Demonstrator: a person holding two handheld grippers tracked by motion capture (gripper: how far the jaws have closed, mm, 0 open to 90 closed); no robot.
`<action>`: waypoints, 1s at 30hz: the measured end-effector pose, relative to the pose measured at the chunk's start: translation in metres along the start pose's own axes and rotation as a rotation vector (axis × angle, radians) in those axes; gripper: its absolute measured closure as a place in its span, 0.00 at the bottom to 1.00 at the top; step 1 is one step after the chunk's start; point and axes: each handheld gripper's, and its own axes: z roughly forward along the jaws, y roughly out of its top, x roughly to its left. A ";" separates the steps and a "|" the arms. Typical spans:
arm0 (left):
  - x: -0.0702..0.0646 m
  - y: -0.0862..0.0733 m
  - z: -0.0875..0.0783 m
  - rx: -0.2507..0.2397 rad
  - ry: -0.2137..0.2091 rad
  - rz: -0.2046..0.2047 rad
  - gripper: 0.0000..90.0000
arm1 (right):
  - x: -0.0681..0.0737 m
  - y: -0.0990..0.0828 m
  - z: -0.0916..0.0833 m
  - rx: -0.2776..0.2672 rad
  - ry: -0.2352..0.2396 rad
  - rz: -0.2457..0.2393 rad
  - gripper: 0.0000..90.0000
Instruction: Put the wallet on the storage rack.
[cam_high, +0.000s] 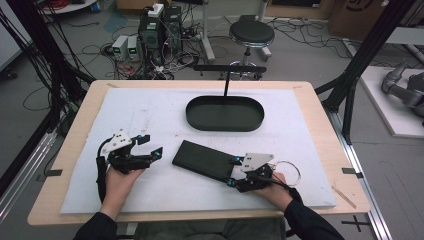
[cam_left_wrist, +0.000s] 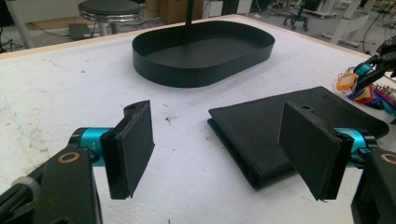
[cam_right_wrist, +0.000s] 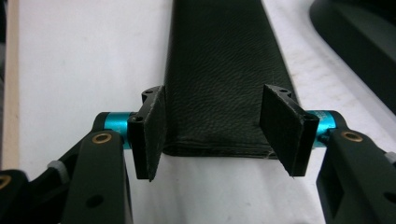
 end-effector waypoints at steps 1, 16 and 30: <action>0.000 0.000 0.000 0.001 -0.001 0.000 0.30 | 0.004 0.000 0.003 0.020 -0.003 -0.022 0.47; -0.002 -0.001 0.002 0.002 0.002 -0.005 0.30 | 0.018 0.000 0.014 0.089 -0.074 -0.175 0.52; -0.004 -0.001 0.001 -0.004 -0.015 0.002 0.30 | 0.010 0.004 -0.004 -0.008 -0.024 -0.124 0.88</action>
